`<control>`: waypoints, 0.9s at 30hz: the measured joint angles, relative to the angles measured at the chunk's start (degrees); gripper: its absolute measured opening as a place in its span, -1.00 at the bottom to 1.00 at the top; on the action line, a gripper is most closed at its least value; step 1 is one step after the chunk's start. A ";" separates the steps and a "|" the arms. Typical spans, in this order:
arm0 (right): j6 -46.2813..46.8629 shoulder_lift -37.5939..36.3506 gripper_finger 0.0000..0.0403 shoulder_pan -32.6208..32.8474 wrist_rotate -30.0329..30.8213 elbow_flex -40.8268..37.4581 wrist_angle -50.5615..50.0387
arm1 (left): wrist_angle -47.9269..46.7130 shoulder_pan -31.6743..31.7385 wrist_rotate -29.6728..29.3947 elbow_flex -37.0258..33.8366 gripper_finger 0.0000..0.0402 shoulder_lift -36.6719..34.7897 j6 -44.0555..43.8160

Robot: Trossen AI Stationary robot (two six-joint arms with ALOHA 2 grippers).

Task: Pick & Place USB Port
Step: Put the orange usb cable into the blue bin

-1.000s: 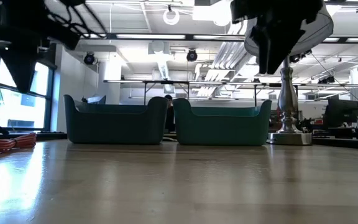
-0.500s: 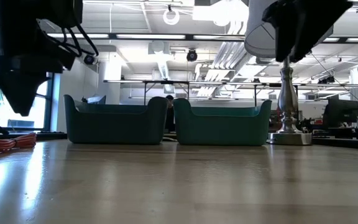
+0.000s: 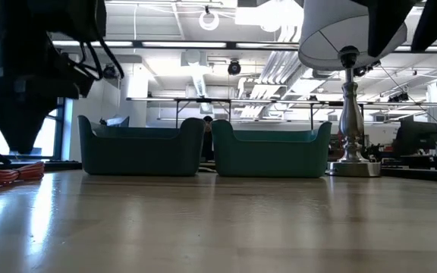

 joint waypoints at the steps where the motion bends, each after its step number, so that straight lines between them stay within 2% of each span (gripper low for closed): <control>1: 0.00 0.00 0.32 0.42 0.39 0.00 -0.04 | 0.37 0.00 0.19 0.00 -0.24 1.10 0.00; 11: 0.55 0.00 0.32 3.52 0.98 0.00 -0.31 | 2.51 0.02 2.47 0.19 -0.24 9.98 0.17; 17: 1.67 0.00 0.32 5.00 1.38 0.00 0.03 | 2.56 0.04 2.28 0.31 -0.27 13.13 4.26; 19: 2.34 0.00 0.32 5.49 1.73 0.00 0.03 | 2.67 0.07 2.54 0.31 -0.37 13.82 6.62; 23: 3.58 0.00 0.32 6.72 3.37 0.00 0.03 | 2.36 0.02 1.50 0.33 -0.88 14.30 12.12; 27: 5.05 0.00 0.32 8.20 4.49 0.00 0.01 | 1.94 -0.07 -0.45 0.48 -0.96 13.98 13.09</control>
